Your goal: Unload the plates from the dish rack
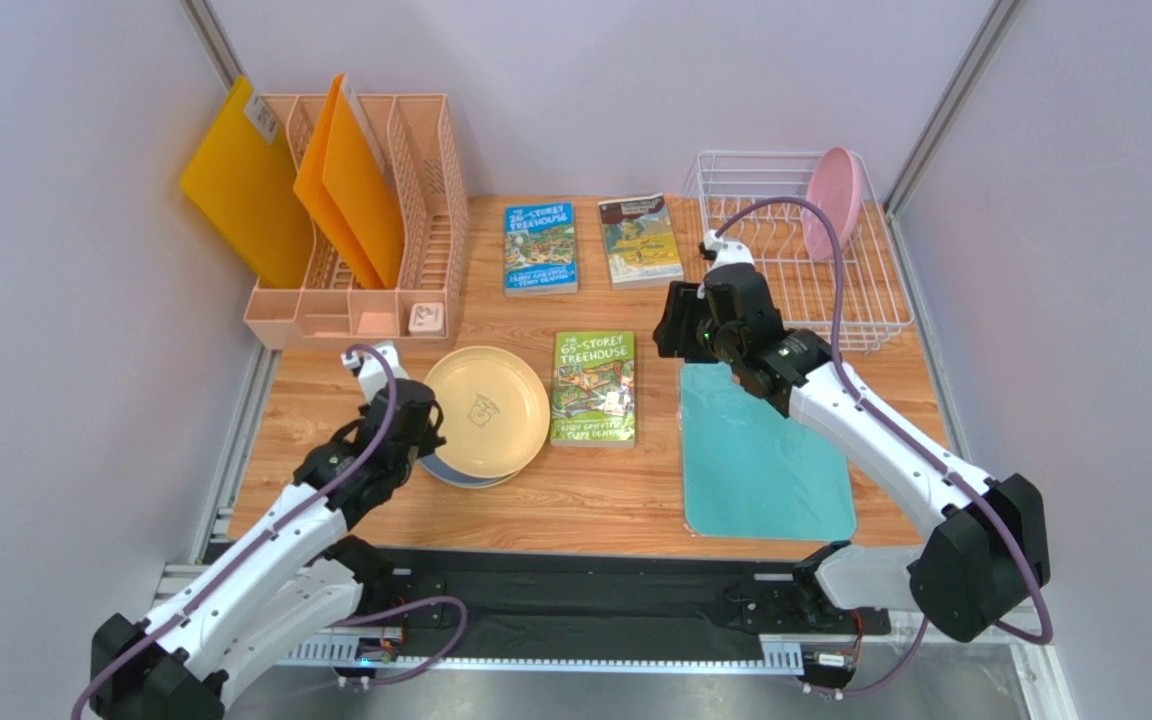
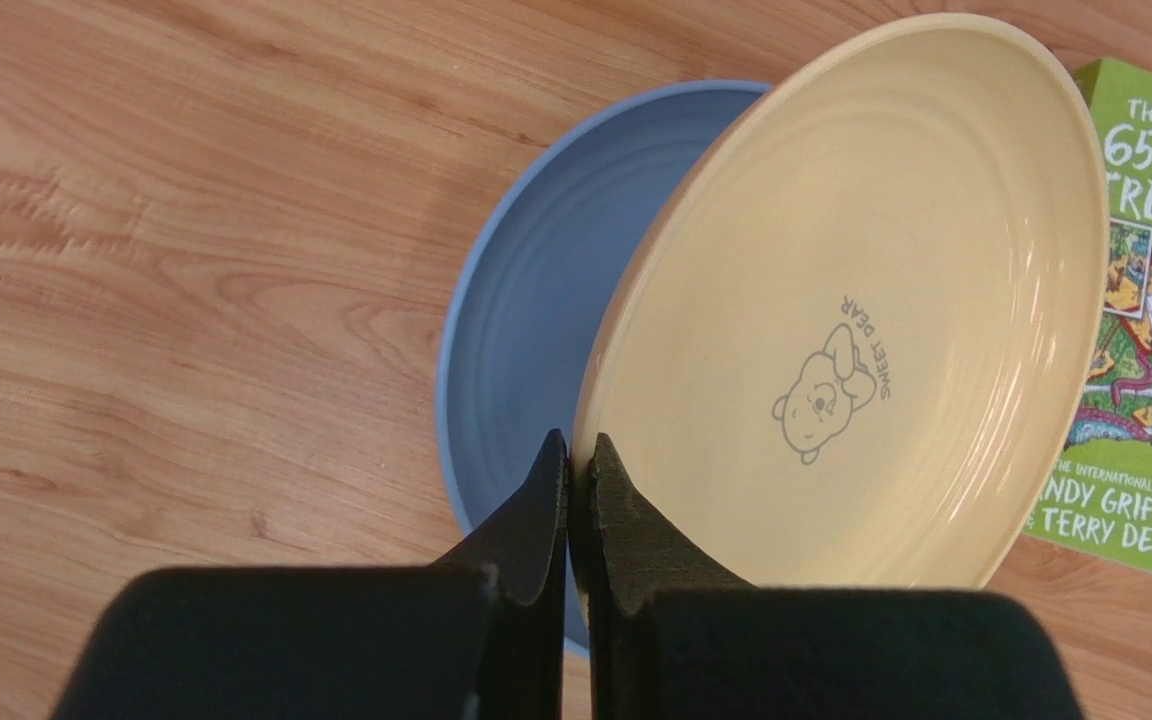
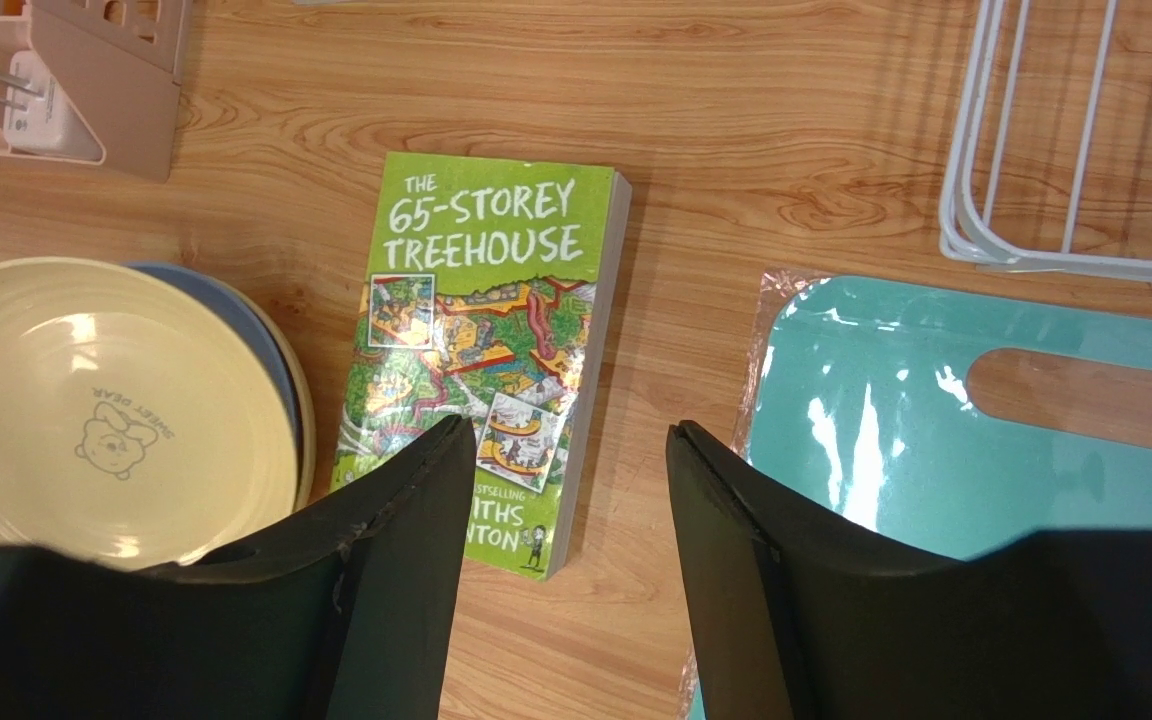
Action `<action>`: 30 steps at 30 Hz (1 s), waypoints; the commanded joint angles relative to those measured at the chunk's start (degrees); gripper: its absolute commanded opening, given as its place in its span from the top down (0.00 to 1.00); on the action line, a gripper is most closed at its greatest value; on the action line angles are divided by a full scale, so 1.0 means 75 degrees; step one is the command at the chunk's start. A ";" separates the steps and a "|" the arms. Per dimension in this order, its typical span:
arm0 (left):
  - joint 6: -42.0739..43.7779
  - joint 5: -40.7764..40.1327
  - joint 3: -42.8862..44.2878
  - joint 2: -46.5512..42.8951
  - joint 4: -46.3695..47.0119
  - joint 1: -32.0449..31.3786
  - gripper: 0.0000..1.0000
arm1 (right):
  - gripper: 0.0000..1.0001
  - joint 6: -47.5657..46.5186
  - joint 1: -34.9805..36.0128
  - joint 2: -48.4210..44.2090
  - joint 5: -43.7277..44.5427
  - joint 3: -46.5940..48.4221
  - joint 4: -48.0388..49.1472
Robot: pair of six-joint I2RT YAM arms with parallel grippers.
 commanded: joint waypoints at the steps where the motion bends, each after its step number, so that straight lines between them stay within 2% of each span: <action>1: -0.0406 -0.0507 -0.0047 -0.0641 -0.0175 -0.0023 1.00 | 0.44 -0.0146 -0.0147 -0.0020 0.0073 0.0322 0.0061; 5: -0.0407 -0.0883 -0.0059 -0.0818 -0.0480 -0.0023 1.00 | 0.44 -0.0204 -0.0182 0.0016 0.0073 0.0346 0.0026; 12: -0.0535 -0.0578 -0.0282 -0.0572 -0.0282 -0.0023 1.00 | 0.44 -0.0520 -0.0638 -0.0043 0.0365 0.0650 -0.0232; 15: -0.0559 -0.0508 -0.0352 -0.0408 -0.0165 -0.0023 0.80 | 0.41 -0.0707 -0.1036 -0.0078 0.0471 0.0896 -0.0361; 16: -0.0559 -0.0450 -0.0364 -0.0384 -0.0117 -0.0023 0.78 | 0.40 -0.0778 -0.1223 -0.0078 0.0541 0.1070 -0.0408; 18: -0.0477 -0.0379 -0.0376 -0.0290 0.0023 -0.0023 0.68 | 0.37 -0.1000 -0.1400 -0.0067 0.0938 0.1247 -0.0443; 19: -0.0419 -0.0321 -0.0376 -0.0255 0.0070 -0.0023 0.57 | 0.36 -0.1071 -0.1575 -0.0008 0.1102 0.1341 -0.0455; 21: -0.0231 -0.0274 -0.0329 -0.0161 0.0210 -0.0023 0.48 | 0.32 -0.1258 -0.1775 0.0132 0.1711 0.1610 -0.0467; 22: -0.0126 -0.0250 -0.0305 -0.0150 0.0281 -0.0023 0.33 | 0.31 -0.1375 -0.1950 0.0353 0.1899 0.1739 -0.0502; 25: 0.0389 -0.0285 -0.0072 -0.0079 0.0422 -0.0023 0.01 | 0.30 -0.1855 -0.2196 0.0880 0.2918 0.2208 -0.0189; 29: 0.1383 0.0229 0.0315 -0.0068 0.1111 -0.0023 0.01 | 0.30 -0.2219 -0.2853 0.1970 0.3657 0.2874 0.0307; 30: 0.1595 0.0486 0.0374 -0.0056 0.1578 -0.0023 0.01 | 0.30 -0.2266 -0.2970 0.2239 0.3868 0.3515 0.0191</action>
